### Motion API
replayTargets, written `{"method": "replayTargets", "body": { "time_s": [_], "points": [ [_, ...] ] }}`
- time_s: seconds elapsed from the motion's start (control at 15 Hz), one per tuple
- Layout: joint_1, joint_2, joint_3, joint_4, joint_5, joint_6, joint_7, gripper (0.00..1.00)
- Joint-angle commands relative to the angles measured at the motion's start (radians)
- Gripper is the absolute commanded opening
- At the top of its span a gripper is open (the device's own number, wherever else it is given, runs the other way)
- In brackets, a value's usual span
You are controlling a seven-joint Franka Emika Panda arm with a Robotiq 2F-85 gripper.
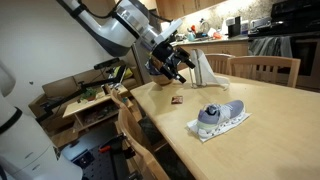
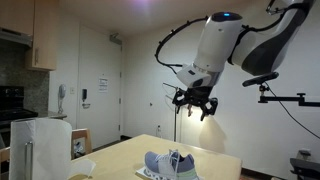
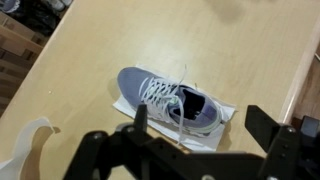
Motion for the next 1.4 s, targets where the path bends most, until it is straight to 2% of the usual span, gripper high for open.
{"method": "replayTargets", "body": {
  "time_s": [0.0, 0.27, 0.53, 0.8, 1.07, 1.2, 1.27, 1.33],
  "points": [
    [-0.018, 0.048, 0.001, 0.038, 0.099, -0.069, 0.019, 1.00],
    [-0.026, 0.098, -0.004, 0.098, 0.131, -0.201, 0.167, 1.00],
    [-0.033, 0.145, 0.000, 0.148, 0.153, -0.277, 0.210, 1.00],
    [-0.060, 0.205, -0.008, 0.200, 0.107, -0.195, 0.162, 1.00],
    [-0.107, 0.269, -0.023, 0.254, 0.009, 0.006, 0.121, 1.00],
    [-0.131, 0.290, -0.023, 0.266, 0.015, 0.089, 0.056, 1.00],
    [-0.108, 0.264, -0.022, 0.237, 0.028, 0.027, 0.106, 1.00],
    [-0.118, 0.277, -0.025, 0.246, 0.028, 0.056, 0.084, 1.00]
  ]
}}
